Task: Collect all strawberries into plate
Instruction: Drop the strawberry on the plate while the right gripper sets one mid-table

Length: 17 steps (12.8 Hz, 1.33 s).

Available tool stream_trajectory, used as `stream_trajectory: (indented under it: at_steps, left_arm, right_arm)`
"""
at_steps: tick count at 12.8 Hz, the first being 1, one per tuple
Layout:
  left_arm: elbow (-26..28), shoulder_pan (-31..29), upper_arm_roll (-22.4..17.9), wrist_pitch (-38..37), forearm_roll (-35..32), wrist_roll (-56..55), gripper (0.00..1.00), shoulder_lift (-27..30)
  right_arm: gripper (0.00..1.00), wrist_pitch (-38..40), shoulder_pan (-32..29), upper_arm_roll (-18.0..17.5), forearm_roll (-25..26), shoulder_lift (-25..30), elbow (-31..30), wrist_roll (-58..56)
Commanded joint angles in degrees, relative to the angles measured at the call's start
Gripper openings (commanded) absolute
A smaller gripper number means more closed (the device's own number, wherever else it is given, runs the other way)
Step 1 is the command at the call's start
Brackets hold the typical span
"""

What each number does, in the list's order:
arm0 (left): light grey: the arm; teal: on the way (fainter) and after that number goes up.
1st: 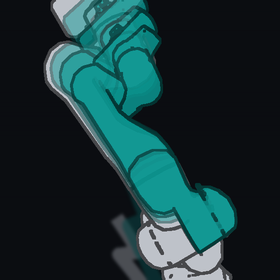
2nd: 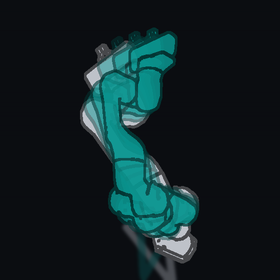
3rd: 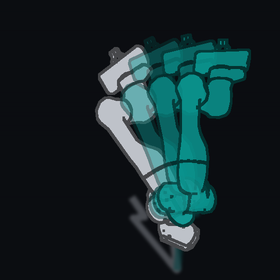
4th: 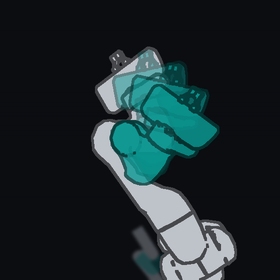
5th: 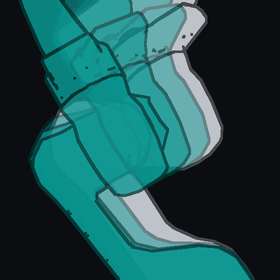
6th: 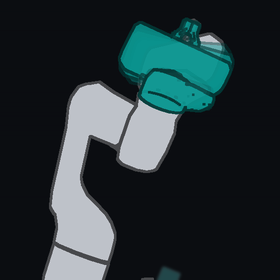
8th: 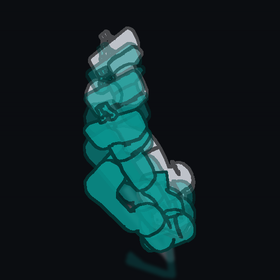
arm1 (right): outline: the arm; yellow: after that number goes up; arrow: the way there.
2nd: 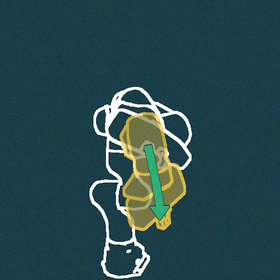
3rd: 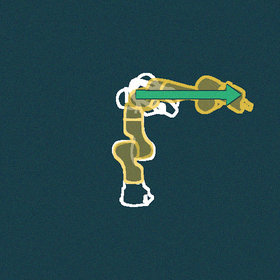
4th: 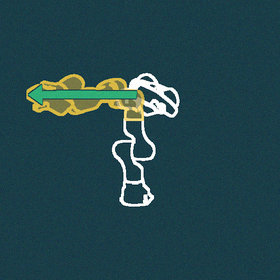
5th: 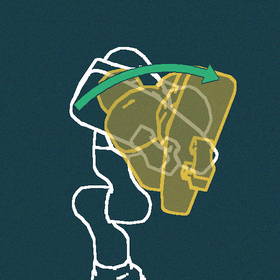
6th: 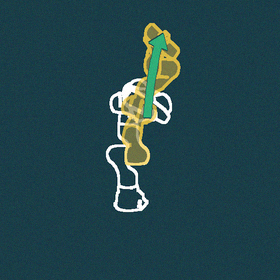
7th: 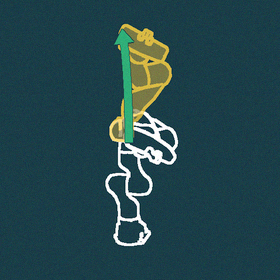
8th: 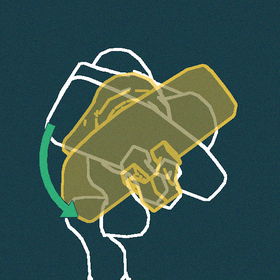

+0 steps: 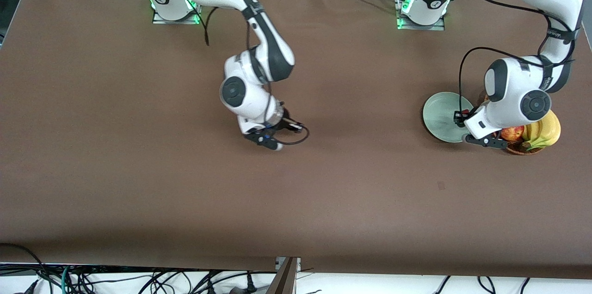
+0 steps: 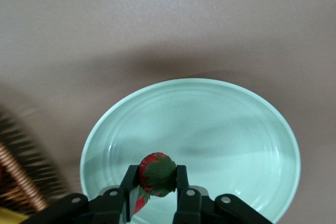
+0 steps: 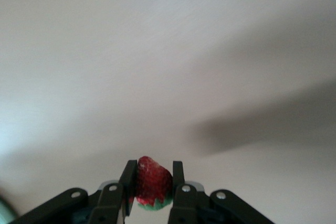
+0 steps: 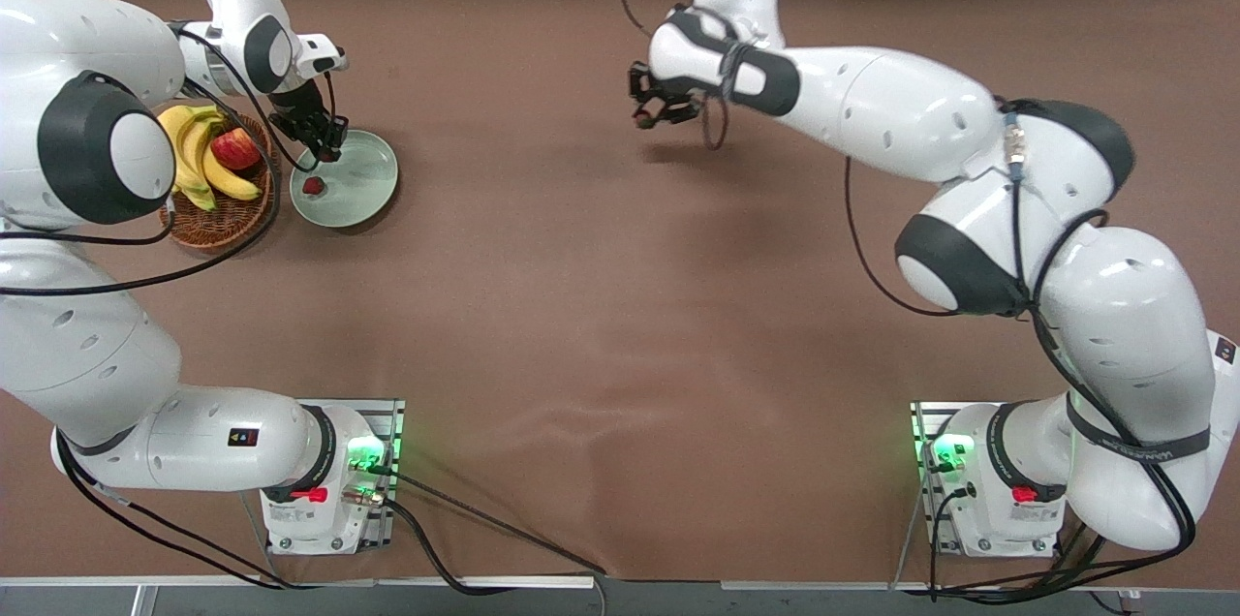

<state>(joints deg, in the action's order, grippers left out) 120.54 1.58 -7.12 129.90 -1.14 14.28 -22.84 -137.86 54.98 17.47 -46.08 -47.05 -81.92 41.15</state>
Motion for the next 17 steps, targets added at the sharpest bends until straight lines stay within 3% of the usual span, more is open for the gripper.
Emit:
stream_trajectory:
  at_steps: [1,2,4,5,7,10,12,15,17]
  left_arm:
    - [0.13,0.18,-0.17,0.18,1.58,2.23,0.59,0.78]
    - [-0.13,0.18,-0.17,-0.08,1.58,3.37,1.0,0.78]
    - [-0.39,0.18,-0.26,-0.78,1.58,3.47,1.0,1.3]
    - [-1.53,0.18,-0.69,-2.79,1.58,3.47,1.0,2.26]
    - [-2.94,0.18,-1.14,-6.66,1.58,3.56,1.0,5.86]
    - [-2.86,0.18,-1.05,-6.94,2.89,2.94,1.0,9.73]
    - [-2.16,0.62,-0.61,-7.9,4.57,2.42,1.0,10.8]
    - [1.0,0.71,4.9,-8.08,4.57,-4.94,1.0,13.43]
    - [4.42,0.89,10.69,-7.99,4.57,-13.01,1.0,16.24]
  right_arm:
    - [0.3,-13.52,4.5,-4.46,-0.94,-5.23,4.3,11.63]
    - [0.39,-17.4,7.65,-4.38,-0.85,-7.24,5.96,15.5]
    - [0.67,-22.95,11.36,-4.11,-0.24,-9.8,7.82,23.06]
    - [0.74,-23.15,11.55,-3.94,0.9,-9.38,7.82,23.79]
    - [0.78,-19.06,9.89,-2.63,1.26,-8.23,7.56,23.19]
    - [0.78,3.13,8.83,7.45,3.45,-4.81,8.17,18.73]
    - [0.79,15.28,7.61,13.09,3.46,-2.53,8.18,9.61]
    - [0.99,28.15,6.54,22.84,3.54,0.46,8.09,-6.39]
    - [0.99,33.42,6.72,27.59,4.24,3.27,7.04,-12.3]
